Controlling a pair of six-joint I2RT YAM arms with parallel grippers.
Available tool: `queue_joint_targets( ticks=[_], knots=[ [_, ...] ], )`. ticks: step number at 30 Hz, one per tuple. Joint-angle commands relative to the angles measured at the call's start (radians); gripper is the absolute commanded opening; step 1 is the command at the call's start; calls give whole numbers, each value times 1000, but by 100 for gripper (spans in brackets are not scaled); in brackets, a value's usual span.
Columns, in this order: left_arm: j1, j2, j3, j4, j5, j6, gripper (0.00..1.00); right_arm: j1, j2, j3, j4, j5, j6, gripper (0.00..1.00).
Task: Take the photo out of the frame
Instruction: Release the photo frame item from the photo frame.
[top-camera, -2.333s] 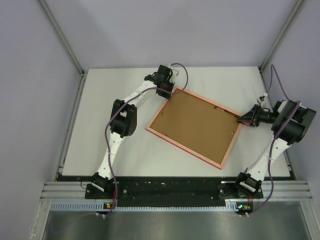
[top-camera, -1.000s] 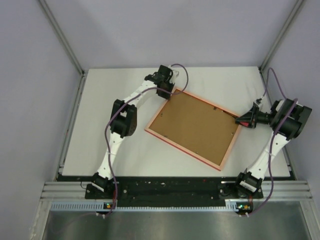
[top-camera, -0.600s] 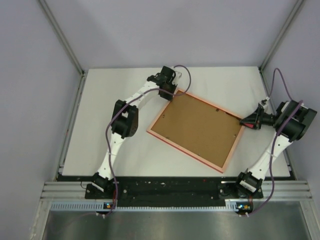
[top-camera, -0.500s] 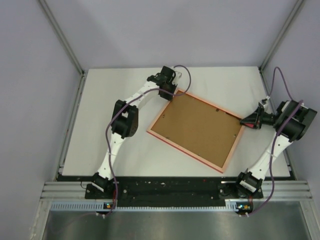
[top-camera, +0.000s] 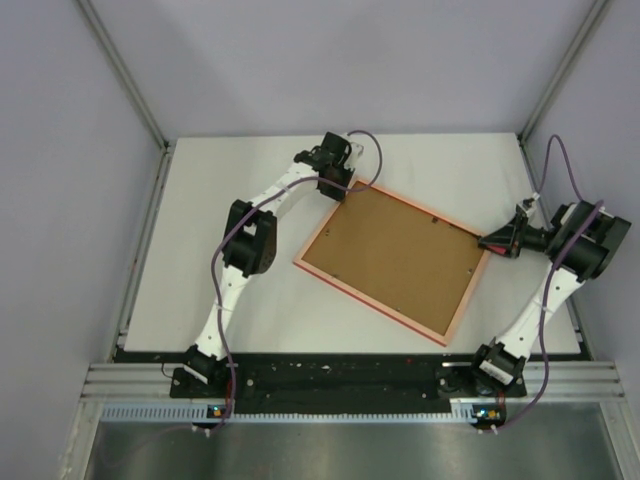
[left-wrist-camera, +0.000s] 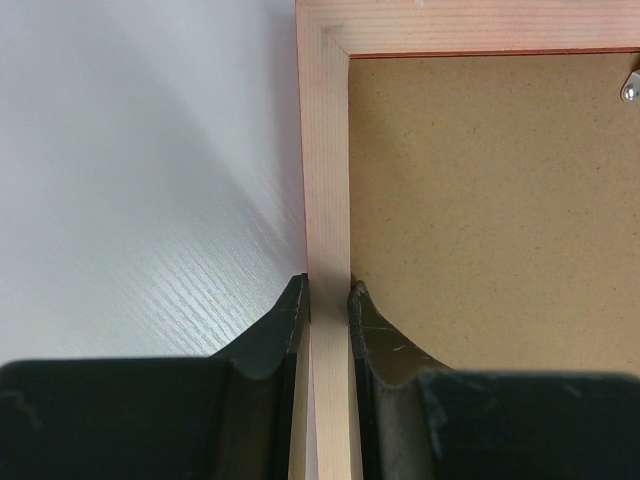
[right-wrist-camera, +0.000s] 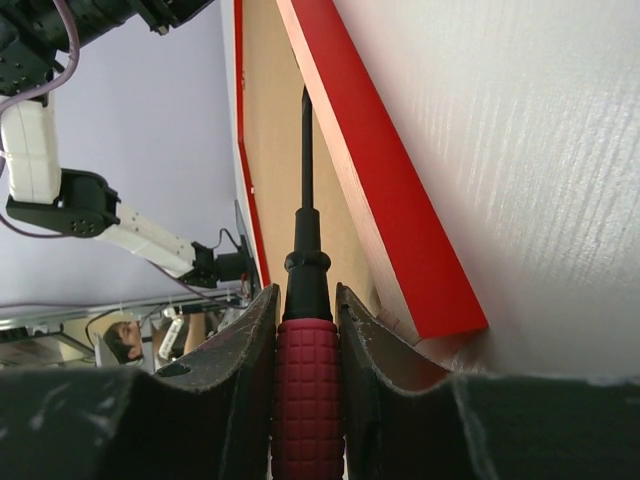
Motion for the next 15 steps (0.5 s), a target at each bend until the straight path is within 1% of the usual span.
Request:
queue_joint_targets(
  ticks=[1,5,11,15],
  knots=[
    [-8,-6,-17,-117,13,21,0,6,25,32,-70,26,-71,0],
    [-8,-5,-17,-117,13,21,0,-6,15,20,-53,35,-59,0],
    [-8,-8,-15,-115,11,21,0,-22,-9,-14,30,63,11,0],
    [-8,-11,-18,-117,11,22,0,-22,-12,-20,46,67,22,0]
  ],
)
